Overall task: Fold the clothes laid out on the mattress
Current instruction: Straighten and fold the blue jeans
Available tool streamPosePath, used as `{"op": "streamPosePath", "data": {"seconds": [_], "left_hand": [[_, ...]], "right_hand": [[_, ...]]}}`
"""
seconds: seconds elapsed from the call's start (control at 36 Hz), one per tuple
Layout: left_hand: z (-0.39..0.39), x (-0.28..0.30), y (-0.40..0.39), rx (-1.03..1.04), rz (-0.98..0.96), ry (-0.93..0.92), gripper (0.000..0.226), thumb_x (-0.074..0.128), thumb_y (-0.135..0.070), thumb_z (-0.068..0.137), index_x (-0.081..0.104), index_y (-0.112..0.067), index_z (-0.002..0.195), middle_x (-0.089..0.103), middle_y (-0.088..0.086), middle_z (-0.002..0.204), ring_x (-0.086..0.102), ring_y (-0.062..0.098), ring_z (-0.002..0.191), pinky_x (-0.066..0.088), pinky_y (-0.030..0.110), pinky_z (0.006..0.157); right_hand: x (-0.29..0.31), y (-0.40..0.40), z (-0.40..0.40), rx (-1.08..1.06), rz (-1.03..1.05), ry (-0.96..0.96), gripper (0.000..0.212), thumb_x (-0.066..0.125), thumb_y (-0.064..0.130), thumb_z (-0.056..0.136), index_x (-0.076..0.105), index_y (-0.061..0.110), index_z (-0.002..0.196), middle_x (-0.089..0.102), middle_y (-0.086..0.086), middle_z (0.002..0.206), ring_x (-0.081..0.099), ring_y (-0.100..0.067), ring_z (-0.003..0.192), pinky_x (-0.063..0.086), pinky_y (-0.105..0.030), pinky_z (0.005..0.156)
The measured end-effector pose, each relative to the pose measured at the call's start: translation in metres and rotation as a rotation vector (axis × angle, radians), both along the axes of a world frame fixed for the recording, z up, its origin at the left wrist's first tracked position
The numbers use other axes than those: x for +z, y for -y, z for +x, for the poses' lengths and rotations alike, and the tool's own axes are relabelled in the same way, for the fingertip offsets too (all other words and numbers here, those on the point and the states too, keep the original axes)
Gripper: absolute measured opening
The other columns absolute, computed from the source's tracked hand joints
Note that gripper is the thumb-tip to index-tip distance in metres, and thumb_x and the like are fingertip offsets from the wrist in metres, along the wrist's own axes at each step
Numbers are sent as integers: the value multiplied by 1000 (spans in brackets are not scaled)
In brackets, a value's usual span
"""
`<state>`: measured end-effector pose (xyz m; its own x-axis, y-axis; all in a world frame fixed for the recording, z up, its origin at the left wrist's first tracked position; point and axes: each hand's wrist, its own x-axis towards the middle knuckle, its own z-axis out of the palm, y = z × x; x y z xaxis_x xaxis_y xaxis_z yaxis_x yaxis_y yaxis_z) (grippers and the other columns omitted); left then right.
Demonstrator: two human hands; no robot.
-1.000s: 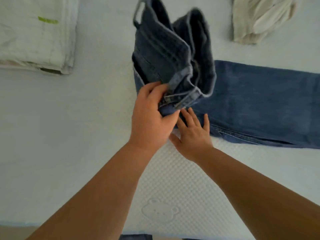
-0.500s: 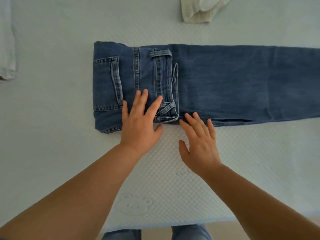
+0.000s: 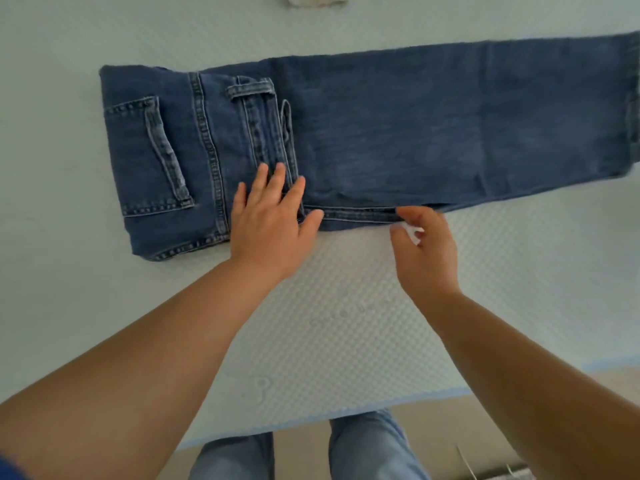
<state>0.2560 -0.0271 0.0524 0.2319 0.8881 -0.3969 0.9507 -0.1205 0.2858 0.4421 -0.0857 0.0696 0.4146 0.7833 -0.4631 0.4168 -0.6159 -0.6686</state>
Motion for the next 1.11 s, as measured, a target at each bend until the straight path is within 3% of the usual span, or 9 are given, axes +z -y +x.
{"op": "streamPosePath", "data": {"seconds": [0.19, 0.36, 0.42, 0.5, 0.56, 0.72, 0.86, 1.03, 1.11], "left_hand": [[33, -6, 11, 124, 78, -86, 36, 55, -30, 90, 60, -14, 121, 26, 11, 153, 13, 27, 144, -5, 51, 112], [29, -5, 14, 98, 161, 19, 6, 73, -11, 72, 68, -8, 72, 49, 24, 135, 35, 43, 132, 12, 60, 109], [24, -3, 15, 93, 170, 44, 8, 74, -12, 71, 68, -9, 76, 53, 22, 131, 37, 42, 131, 14, 60, 108], [25, 2, 11, 103, 94, 20, 46, 69, -27, 76, 57, -17, 119, 58, 12, 124, 36, 37, 132, 15, 61, 107], [31, 6, 8, 53, 63, 13, 51, 64, -36, 80, 55, -24, 128, 61, 9, 113, 41, 35, 127, 15, 66, 103], [35, 1, 11, 73, 180, 73, 9, 71, -29, 82, 77, -22, 82, 61, 2, 87, 50, 30, 104, 16, 73, 98], [44, -1, -1, 174, 72, -10, 19, 62, -38, 85, 76, -30, 77, 51, -12, 86, 38, 19, 109, 5, 63, 105], [45, 3, -9, 228, -61, -35, 10, 67, -45, 78, 72, -42, 87, 43, -17, 91, 27, 12, 116, -1, 56, 109], [39, 6, -12, 244, -114, 38, 11, 68, -44, 77, 71, -44, 87, 43, -20, 92, 26, 10, 119, -4, 52, 111]], "right_hand": [[-2, -23, 88, -862, -109, -353, 17, 63, 25, 88, 58, 11, 96, 63, -1, 86, 63, -12, 75, 55, -27, 78], [6, -52, 131, -1146, 31, -577, 13, 69, 21, 84, 60, 13, 89, 69, -7, 94, 70, -17, 82, 58, -29, 76], [6, -56, 138, -1198, 33, -627, 19, 71, 21, 82, 62, 13, 96, 70, -5, 96, 69, -17, 82, 58, -29, 75], [4, -58, 145, -1237, 37, -710, 28, 69, 22, 84, 61, 12, 109, 69, -4, 97, 69, -15, 82, 58, -27, 73], [3, -57, 148, -1238, 50, -722, 27, 69, 21, 84, 61, 12, 109, 70, -4, 96, 69, -15, 82, 58, -28, 72], [8, -60, 163, -1208, 112, -722, 18, 69, 18, 84, 63, 13, 100, 71, -2, 87, 70, -13, 72, 54, -22, 60], [14, -68, 172, -1096, 192, -566, 24, 65, 6, 83, 62, 19, 102, 70, 1, 99, 69, -11, 78, 55, -23, 63], [30, -74, 147, -447, 285, 124, 11, 59, 22, 84, 51, 27, 91, 57, 13, 98, 56, 7, 81, 48, -22, 80], [32, -69, 118, -129, 354, 295, 14, 61, 24, 86, 57, 17, 97, 50, 4, 114, 54, -10, 97, 40, -21, 86]]}}
